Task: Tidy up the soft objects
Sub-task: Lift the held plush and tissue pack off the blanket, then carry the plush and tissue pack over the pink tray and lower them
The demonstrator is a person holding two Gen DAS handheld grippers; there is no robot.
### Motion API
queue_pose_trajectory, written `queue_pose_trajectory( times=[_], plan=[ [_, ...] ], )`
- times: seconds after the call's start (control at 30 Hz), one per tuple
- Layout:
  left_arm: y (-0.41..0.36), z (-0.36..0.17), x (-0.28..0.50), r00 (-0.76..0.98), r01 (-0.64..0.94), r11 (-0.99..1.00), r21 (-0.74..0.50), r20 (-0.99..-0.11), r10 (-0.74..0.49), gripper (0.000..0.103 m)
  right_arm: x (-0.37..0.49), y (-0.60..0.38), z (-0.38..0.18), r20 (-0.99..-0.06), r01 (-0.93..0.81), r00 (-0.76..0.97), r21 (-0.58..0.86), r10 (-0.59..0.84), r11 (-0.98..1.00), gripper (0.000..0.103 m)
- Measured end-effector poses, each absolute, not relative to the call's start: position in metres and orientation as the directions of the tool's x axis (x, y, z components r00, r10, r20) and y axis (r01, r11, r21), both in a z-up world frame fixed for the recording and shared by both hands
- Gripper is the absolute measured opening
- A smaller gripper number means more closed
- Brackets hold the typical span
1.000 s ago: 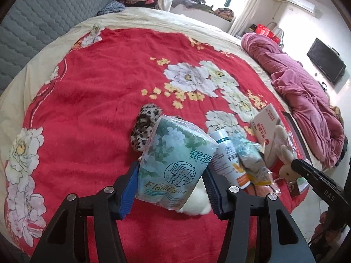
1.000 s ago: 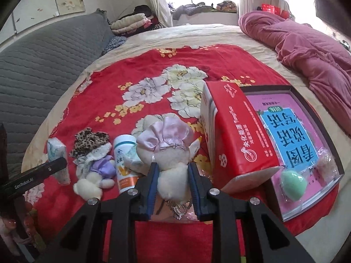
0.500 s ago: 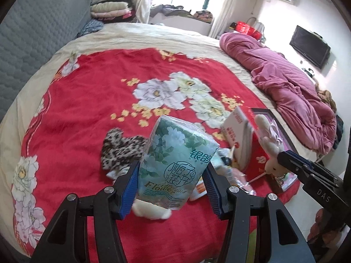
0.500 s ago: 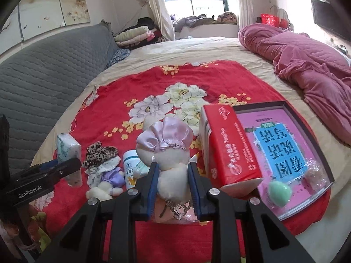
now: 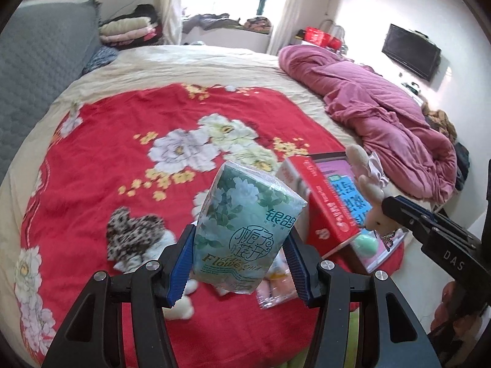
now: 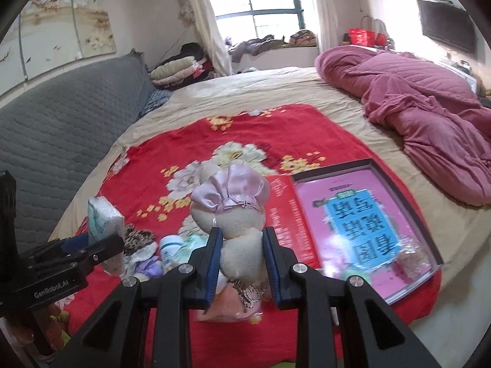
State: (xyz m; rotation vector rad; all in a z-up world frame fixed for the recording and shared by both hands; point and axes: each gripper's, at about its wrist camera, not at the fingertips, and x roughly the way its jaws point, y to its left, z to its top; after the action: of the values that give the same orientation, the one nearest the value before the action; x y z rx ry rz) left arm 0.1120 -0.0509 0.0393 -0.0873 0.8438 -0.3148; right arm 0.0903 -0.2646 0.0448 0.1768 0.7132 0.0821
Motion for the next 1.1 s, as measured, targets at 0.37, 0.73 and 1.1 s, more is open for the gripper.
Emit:
queue_pose_trajectory(
  times=[0.37, 0.73, 1.1],
  plan=[
    [-0.159, 0.056, 0.133, 0.58, 0.386, 0.898, -0.208, -0.703, -0.412, 0.058, 0.082, -0.354, 0.044, -0.644, 0.13, 0.765, 0.192, 0.025, 0.973, 0.027],
    [-0.281, 0.02, 0.164, 0.455, 0.507, 0.841, -0.189, -0.77, -0.447, 0.058, 0.071, -0.429, 0.005, -0.694, 0.247, 0.719, 0.222, -0.025, 0.943, 0.027],
    [-0.32, -0.024, 0.193, 0.396, 0.507, 0.845, -0.169, -0.825, -0.403, 0.058, 0.081, -0.446, -0.032, -0.726, 0.263, 0.688, 0.247, -0.002, 0.933, 0.027]
  ],
)
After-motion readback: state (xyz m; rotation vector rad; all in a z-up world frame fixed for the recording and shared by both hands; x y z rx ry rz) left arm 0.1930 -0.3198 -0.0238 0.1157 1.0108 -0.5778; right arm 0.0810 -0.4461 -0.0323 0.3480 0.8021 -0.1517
